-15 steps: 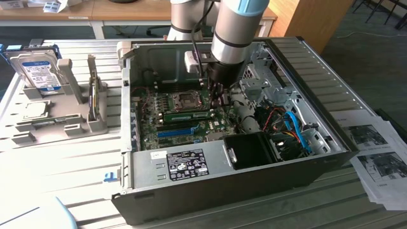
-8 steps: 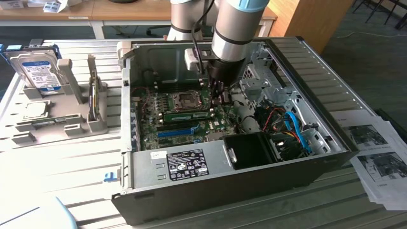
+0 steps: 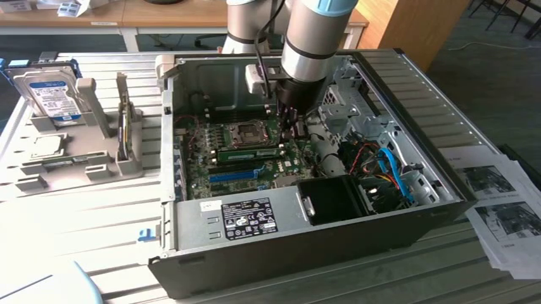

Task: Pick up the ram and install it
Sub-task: 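Press down the ram until it locks into place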

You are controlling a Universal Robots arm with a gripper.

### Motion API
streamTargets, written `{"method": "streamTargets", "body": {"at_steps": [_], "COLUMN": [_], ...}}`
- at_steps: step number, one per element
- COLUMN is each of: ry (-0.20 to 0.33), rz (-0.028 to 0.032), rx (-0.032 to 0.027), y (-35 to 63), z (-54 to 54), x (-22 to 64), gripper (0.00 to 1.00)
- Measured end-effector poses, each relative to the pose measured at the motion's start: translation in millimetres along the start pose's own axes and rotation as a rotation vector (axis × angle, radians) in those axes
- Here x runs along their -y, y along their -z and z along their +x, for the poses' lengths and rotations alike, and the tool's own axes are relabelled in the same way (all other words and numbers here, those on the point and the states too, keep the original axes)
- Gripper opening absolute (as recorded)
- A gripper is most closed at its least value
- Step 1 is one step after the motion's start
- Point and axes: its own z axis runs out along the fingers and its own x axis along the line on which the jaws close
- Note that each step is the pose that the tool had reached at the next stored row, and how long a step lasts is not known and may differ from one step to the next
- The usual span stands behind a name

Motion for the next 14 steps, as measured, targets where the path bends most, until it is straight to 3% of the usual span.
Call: {"method": "streamTargets", "body": {"at_steps": [4, 14], "ry": [0.0, 0.0], "rz": [0.0, 0.0001], "rx": [0.0, 0.0001], "y": [0.0, -0.3], "z": [0.0, 0.0], "x": [-1.4, -14.6], "gripper": [0.09, 0.09]}}
